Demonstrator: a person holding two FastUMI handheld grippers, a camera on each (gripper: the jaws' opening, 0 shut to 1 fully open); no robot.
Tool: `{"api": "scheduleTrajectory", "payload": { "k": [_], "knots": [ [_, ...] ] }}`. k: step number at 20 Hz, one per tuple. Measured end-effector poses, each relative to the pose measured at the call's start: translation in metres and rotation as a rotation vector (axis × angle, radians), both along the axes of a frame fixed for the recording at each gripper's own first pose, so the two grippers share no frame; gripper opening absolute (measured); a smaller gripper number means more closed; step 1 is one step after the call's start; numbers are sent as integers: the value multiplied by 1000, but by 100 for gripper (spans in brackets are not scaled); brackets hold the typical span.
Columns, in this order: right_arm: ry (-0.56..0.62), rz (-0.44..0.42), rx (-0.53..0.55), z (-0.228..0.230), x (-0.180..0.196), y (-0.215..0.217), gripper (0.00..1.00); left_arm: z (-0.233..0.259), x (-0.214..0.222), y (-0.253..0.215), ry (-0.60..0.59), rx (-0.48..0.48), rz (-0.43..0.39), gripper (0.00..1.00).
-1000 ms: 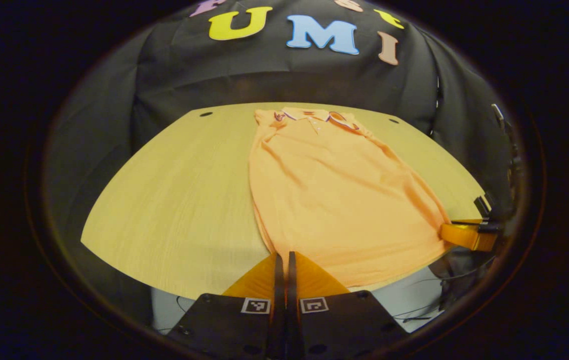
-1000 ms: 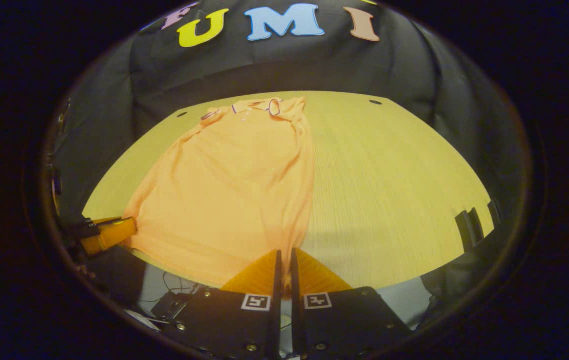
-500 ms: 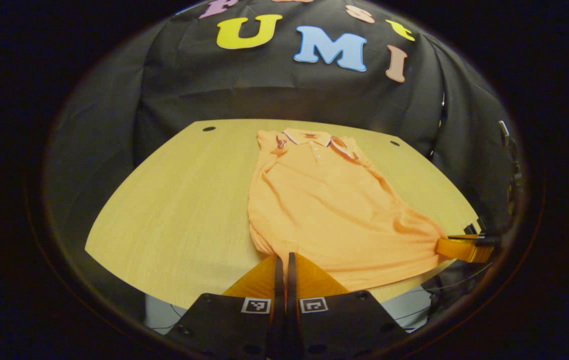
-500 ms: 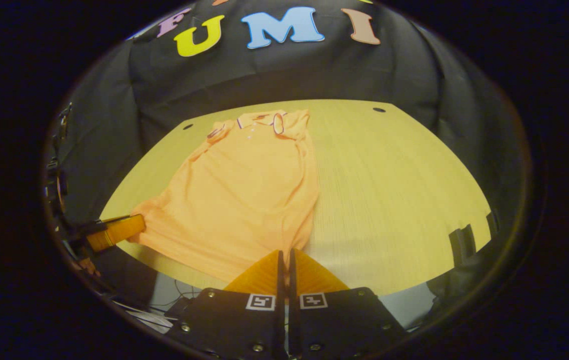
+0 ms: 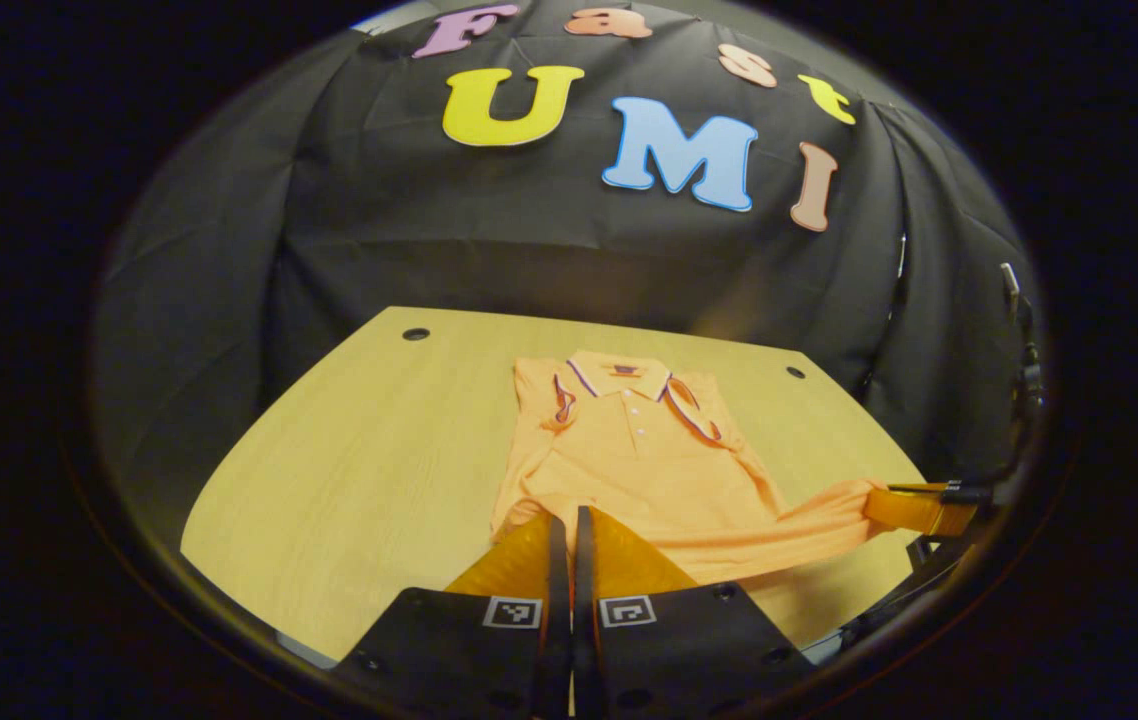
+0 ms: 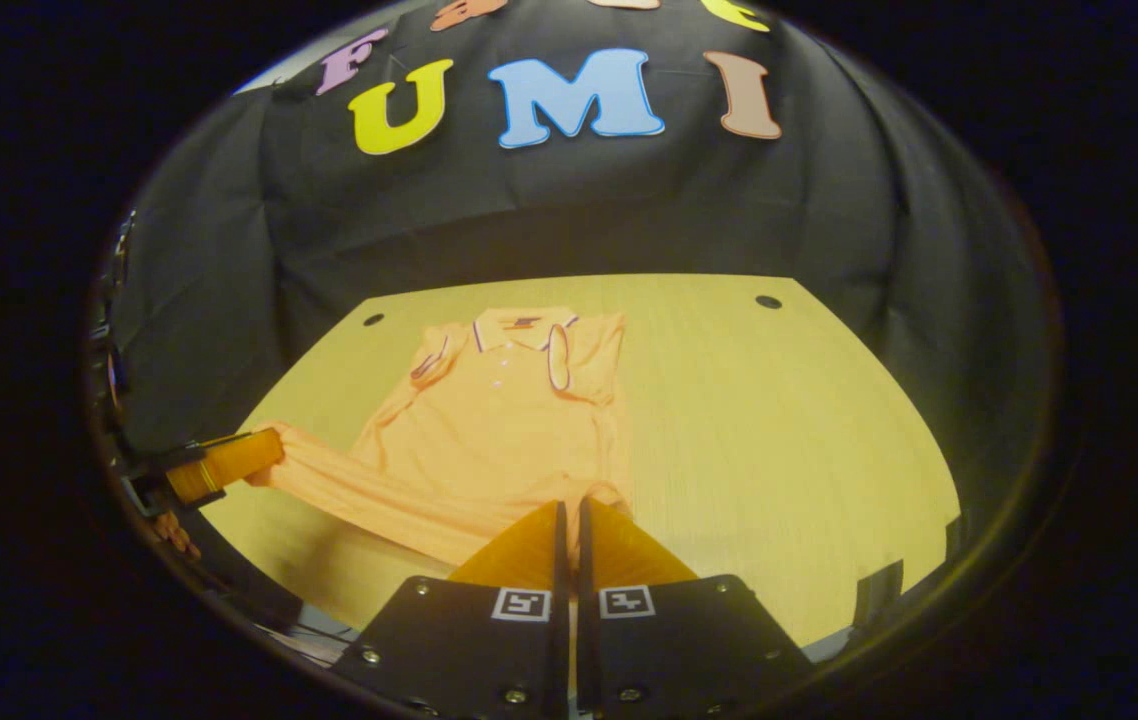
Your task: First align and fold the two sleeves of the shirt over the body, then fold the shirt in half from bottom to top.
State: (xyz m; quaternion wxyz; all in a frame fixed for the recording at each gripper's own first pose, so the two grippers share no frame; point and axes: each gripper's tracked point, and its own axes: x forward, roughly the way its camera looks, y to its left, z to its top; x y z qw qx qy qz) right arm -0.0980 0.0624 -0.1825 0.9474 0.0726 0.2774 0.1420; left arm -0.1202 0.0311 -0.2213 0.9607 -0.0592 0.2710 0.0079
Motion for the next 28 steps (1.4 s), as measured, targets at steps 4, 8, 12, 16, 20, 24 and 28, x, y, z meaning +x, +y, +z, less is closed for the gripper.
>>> {"api": "scheduleTrajectory", "payload": {
  "k": [4,8,12,16,20,24,28],
  "knots": [
    [-44,-19,-21,20,49,4,3,6,47,4,-24,-3,-7,7],
    [-54,-48,-36,29,94,12,4,11,101,6,-45,15,-41,8],
    [-53,-73,-60,39,138,18,3,15,154,10,-68,19,-82,7],
    [-44,-98,-78,46,181,25,4,10,203,15,-75,14,-109,7],
    [-39,-109,-102,47,222,34,3,-2,247,23,-72,18,-114,7],
    [-44,-100,-144,41,266,47,4,-20,291,35,-65,6,-94,7],
    [-44,-90,-177,30,306,58,3,-37,325,42,-71,25,-93,7]
  ]
}}
